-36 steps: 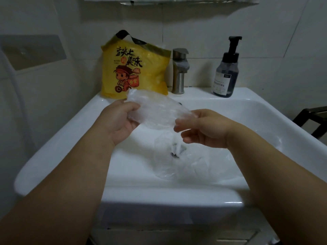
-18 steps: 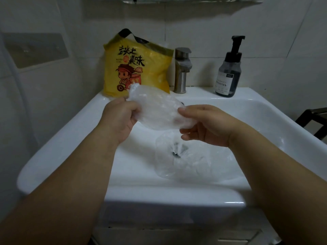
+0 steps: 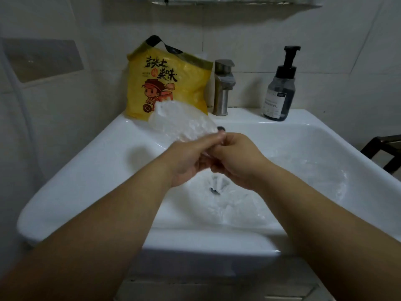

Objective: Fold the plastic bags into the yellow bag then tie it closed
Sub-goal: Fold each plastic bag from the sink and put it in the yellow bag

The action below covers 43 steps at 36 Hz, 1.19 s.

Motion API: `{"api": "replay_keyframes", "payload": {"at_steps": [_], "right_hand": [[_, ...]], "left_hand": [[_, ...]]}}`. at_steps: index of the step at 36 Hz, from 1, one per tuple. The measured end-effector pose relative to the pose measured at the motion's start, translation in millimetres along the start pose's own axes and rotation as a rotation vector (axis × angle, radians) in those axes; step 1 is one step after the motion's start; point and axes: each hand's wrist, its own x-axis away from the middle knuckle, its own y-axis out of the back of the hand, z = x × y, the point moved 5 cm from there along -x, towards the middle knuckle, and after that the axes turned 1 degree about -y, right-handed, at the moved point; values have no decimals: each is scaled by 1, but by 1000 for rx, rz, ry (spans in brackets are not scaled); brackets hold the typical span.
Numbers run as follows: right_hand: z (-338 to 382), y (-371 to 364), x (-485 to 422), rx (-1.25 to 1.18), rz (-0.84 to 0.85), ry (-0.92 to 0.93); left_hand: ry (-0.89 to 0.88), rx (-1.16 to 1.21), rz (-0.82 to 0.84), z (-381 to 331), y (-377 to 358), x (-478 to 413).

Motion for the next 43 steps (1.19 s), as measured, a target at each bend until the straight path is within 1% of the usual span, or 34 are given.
{"api": "replay_keyframes", "payload": {"at_steps": [2, 5, 7, 10, 13, 15, 17, 20, 22, 23, 24, 25, 26, 27, 28, 29, 32, 35, 37, 40, 43], "right_hand": [[-3, -3, -1, 72, -16, 24], [-6, -1, -3, 137, -55, 8], [-6, 2, -3, 169, -49, -13], [-8, 7, -2, 210, 0, -79], [-9, 12, 1, 205, 39, -122], [-7, 12, 4, 173, 62, -130], [-3, 9, 7, 118, 116, -128], [7, 0, 11, -103, 217, -154], [12, 3, 10, -271, 198, -179], [12, 7, 9, -284, 165, -175], [9, 12, 7, -209, 124, -160], [7, 17, 6, -40, 84, -135], [4, 21, 6, 181, 53, -101], [3, 22, 6, 384, 46, -56], [3, 20, 8, 523, 58, -4], [5, 17, 9, 582, 78, 57], [17, 5, 16, 595, 100, 258], [24, -2, 18, 619, 91, 359], [24, -5, 19, 616, 109, 368], [20, -5, 17, 617, 164, 327], [12, -1, 10, 568, 114, 240]], "left_hand": [[-33, 80, -57, -6, 6, -2], [-41, 157, -45, -11, 14, -1], [-44, 209, -66, -16, 19, 0], [-83, 392, -178, -26, 38, 3], [-137, 436, -270, -31, 57, 6], [-125, 433, -323, -29, 66, 7], [-85, 430, -328, -25, 67, 7], [24, 443, -293, -20, 66, 8], [111, 470, -312, -15, 67, 9], [141, 462, -328, -13, 67, 9], [165, 439, -341, -12, 67, 9], [185, 411, -350, -11, 68, 10], [204, 386, -353, -9, 67, 9], [223, 372, -353, -8, 66, 9], [239, 371, -351, -7, 67, 9], [249, 379, -353, -5, 67, 9], [260, 355, -348, 0, 68, 6], [264, 253, -349, 3, 63, 4], [260, 198, -345, 4, 63, 4], [218, 135, -328, 3, 62, 2], [132, 75, -271, -2, 57, 1]]}}
